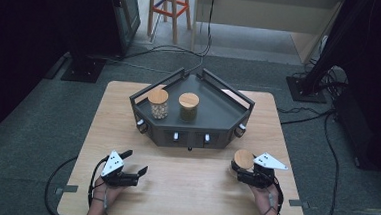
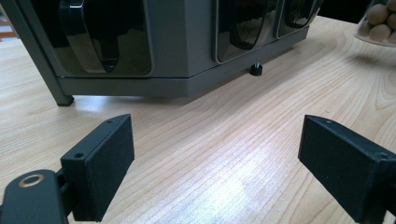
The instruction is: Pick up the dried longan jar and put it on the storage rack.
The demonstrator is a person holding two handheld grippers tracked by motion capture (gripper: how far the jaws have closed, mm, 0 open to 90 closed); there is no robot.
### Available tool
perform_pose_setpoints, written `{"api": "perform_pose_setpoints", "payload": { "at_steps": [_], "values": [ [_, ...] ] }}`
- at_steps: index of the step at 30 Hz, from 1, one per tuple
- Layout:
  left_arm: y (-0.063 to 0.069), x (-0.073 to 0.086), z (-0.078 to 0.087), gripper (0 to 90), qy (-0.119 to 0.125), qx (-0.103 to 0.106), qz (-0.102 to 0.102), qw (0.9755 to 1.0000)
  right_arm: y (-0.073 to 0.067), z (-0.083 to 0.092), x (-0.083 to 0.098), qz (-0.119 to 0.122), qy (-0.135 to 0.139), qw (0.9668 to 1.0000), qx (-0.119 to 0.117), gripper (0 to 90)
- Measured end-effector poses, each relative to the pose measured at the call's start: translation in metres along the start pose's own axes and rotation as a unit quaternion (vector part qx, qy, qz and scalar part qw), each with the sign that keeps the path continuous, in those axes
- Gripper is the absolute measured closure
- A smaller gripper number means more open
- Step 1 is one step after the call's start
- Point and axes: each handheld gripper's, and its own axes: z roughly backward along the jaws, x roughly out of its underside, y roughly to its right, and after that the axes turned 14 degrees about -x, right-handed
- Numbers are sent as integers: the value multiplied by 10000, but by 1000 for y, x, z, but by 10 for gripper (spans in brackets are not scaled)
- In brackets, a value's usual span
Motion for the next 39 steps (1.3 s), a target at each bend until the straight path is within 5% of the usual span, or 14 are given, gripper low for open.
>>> {"api": "perform_pose_setpoints", "payload": {
  "at_steps": [39],
  "values": [
    [-2, 1, 0, 105, 4, 18, 44, 10000, 2, -8, -60, 44, -159, 9995, -262, 252]
  ]
}}
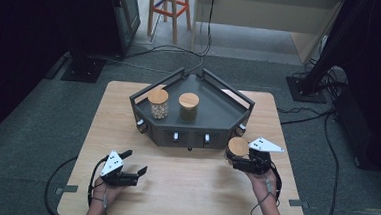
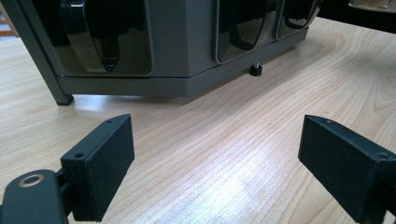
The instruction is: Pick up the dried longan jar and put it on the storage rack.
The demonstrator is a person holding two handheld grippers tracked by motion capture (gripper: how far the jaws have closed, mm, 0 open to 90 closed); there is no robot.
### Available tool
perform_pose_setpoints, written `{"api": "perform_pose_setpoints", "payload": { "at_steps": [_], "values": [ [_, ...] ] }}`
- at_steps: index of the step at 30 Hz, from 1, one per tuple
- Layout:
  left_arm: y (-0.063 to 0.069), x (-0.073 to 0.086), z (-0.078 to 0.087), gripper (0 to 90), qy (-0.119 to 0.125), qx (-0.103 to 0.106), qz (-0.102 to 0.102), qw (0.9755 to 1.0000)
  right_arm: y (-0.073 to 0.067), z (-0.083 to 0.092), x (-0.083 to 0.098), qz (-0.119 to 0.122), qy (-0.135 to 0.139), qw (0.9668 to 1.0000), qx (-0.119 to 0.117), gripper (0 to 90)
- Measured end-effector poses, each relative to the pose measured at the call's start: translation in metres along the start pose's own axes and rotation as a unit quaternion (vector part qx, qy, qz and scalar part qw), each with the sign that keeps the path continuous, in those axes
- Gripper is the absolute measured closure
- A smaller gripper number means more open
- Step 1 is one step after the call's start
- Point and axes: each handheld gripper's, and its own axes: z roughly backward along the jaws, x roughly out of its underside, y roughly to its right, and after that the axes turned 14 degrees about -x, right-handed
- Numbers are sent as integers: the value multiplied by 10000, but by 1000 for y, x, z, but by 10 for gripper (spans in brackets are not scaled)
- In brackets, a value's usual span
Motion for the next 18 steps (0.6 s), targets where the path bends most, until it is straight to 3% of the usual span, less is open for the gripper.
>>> {"api": "perform_pose_setpoints", "payload": {
  "at_steps": [18],
  "values": [
    [-1, 0, 1, 105, 3, -15, 7, 10000, -1, -4, -19, 130, -26, 9999, -51, 252]
  ]
}}
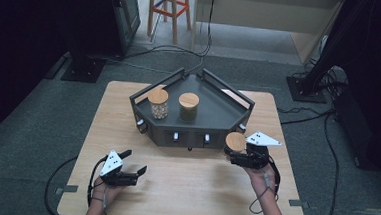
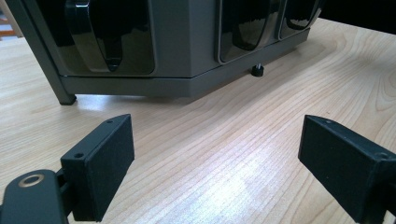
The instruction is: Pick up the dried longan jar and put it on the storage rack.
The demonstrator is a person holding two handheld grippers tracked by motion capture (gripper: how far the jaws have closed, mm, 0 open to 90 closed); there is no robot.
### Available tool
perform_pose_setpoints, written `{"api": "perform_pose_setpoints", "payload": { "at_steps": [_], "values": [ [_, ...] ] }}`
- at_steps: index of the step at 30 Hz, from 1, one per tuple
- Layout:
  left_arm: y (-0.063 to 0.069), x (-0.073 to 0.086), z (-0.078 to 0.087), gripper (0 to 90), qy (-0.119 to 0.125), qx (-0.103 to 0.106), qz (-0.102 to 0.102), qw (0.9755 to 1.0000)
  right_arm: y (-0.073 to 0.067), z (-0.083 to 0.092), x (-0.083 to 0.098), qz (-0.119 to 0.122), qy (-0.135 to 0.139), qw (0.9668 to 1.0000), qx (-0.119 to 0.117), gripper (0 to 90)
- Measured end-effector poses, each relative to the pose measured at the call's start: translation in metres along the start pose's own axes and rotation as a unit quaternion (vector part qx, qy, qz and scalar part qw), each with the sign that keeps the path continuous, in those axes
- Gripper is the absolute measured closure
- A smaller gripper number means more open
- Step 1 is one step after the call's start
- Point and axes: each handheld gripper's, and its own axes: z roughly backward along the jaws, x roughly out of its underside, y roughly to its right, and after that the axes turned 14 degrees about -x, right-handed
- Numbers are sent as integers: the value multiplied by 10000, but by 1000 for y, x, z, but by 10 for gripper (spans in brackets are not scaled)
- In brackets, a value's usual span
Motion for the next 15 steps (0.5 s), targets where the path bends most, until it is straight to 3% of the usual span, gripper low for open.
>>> {"api": "perform_pose_setpoints", "payload": {
  "at_steps": [15],
  "values": [
    [-1, 0, 0, 104, 7, -7, 30, 10000, 2, 1, -13, -6, 96, 10000, 24, 252]
  ]
}}
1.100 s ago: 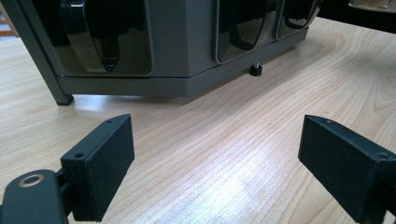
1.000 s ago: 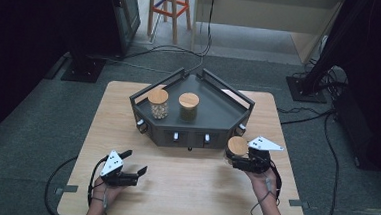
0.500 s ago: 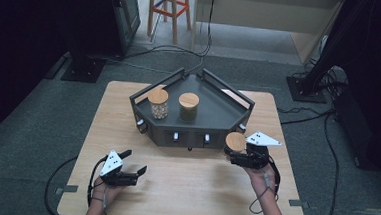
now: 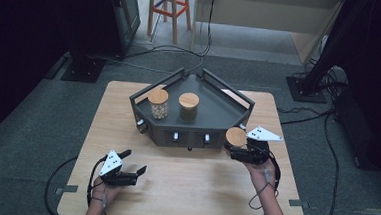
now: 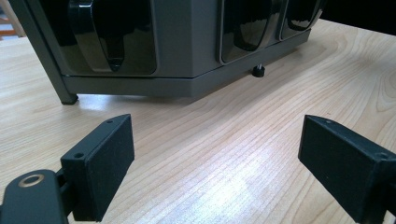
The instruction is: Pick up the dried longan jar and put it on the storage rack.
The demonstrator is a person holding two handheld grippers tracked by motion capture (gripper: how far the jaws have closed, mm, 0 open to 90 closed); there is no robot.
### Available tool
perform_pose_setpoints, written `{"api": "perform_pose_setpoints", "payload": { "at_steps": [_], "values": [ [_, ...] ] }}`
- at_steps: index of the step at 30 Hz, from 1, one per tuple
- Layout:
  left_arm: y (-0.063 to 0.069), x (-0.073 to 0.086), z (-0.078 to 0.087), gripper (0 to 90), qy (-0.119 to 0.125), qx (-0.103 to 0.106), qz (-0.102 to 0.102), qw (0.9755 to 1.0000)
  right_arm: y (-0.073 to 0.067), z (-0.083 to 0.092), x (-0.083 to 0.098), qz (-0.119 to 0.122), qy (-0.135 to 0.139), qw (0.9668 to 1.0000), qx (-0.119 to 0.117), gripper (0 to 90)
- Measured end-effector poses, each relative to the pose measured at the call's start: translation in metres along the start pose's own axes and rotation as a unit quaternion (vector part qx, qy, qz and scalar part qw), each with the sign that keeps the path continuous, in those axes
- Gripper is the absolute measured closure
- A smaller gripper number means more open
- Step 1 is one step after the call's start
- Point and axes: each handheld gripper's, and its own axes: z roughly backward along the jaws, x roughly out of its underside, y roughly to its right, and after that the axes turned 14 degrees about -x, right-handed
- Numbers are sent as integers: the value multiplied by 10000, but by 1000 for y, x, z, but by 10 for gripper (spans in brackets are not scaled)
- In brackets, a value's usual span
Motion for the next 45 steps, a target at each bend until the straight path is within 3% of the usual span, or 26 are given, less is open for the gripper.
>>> {"api": "perform_pose_setpoints", "payload": {
  "at_steps": [45],
  "values": [
    [-1, 0, 0, 105, -9, -7, 7, 10000, 12, 2, -47, -44, -7, 10000, -40, 252]
  ]
}}
